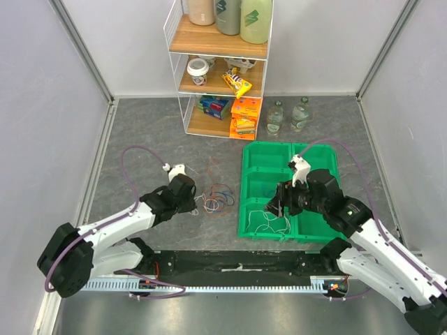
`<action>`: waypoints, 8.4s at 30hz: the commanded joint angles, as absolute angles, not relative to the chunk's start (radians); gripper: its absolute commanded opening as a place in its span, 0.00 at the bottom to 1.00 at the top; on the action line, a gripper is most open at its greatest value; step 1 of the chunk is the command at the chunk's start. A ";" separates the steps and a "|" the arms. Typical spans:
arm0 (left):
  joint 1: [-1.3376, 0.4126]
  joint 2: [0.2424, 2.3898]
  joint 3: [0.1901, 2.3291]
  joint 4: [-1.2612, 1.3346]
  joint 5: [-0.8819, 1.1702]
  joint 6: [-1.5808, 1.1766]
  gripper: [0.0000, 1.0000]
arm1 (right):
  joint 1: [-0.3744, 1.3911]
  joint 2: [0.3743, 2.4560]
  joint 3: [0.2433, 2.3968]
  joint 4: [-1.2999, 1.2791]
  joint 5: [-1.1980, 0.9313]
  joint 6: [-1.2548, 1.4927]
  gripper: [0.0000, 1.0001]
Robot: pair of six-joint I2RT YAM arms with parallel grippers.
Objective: Untangle the cables
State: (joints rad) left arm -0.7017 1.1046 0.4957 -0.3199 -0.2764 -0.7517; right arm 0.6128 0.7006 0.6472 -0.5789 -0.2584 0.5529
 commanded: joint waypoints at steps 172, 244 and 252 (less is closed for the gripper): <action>-0.696 0.055 0.715 -0.833 -0.437 -0.865 0.85 | 1.381 1.743 1.189 -0.038 0.405 0.322 0.93; -0.696 0.432 0.551 -0.500 -0.213 -0.831 0.83 | 1.117 0.833 0.677 -0.554 0.449 0.721 0.00; -0.696 0.906 0.571 -0.371 -0.005 -0.796 0.64 | 1.101 0.925 0.675 -0.644 0.497 0.827 0.03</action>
